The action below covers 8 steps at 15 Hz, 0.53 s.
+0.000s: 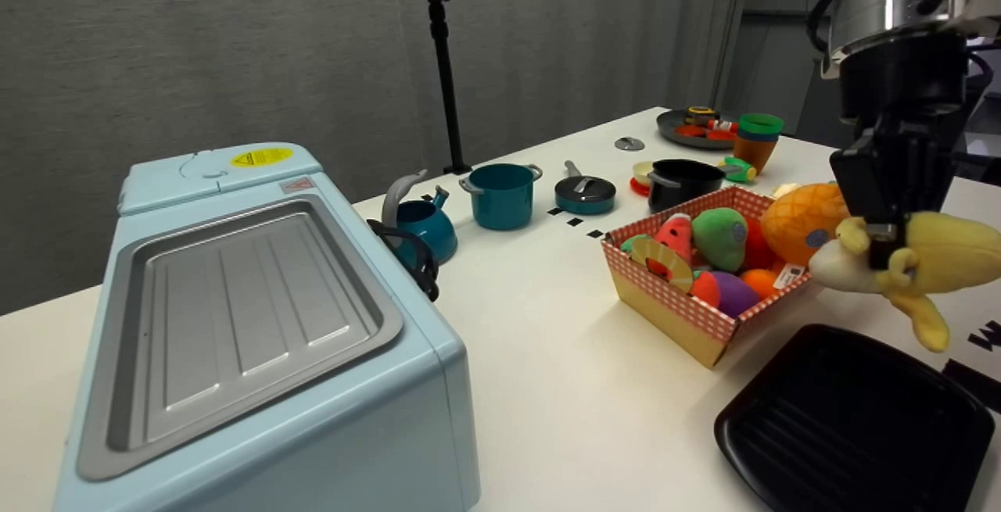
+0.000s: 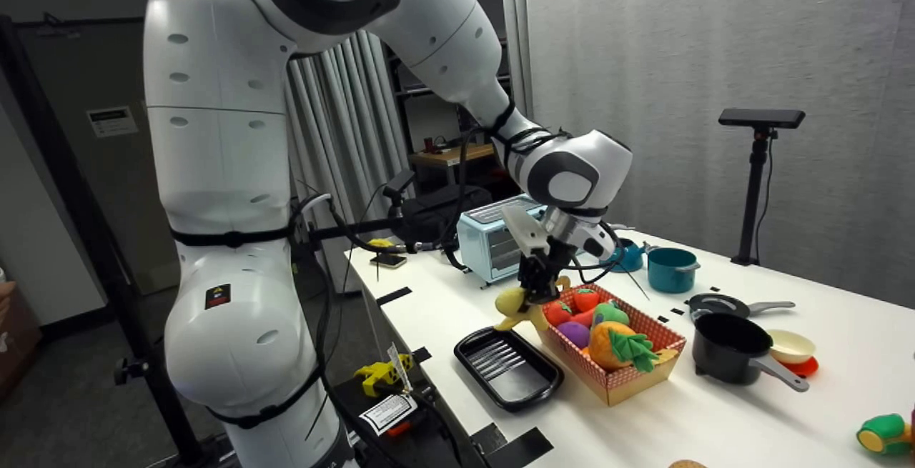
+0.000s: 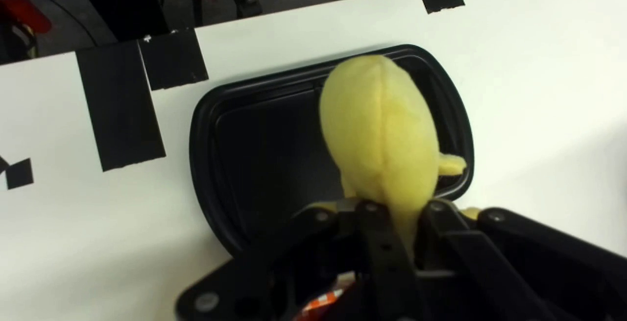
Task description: Put the banana plushie on the black plate
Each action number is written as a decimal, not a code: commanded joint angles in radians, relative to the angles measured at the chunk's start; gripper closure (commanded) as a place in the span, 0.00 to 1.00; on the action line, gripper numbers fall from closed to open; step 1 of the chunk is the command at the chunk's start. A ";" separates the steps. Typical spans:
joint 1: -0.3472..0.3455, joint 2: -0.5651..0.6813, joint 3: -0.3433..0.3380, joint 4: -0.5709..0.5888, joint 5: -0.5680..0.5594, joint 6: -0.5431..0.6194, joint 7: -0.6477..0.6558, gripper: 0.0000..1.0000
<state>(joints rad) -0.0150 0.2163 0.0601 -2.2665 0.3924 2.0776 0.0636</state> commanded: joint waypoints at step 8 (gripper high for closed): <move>0.000 0.056 -0.010 -0.024 0.028 -0.002 -0.010 0.42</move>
<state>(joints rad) -0.0156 0.2801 0.0544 -2.2785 0.3937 2.0776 0.0636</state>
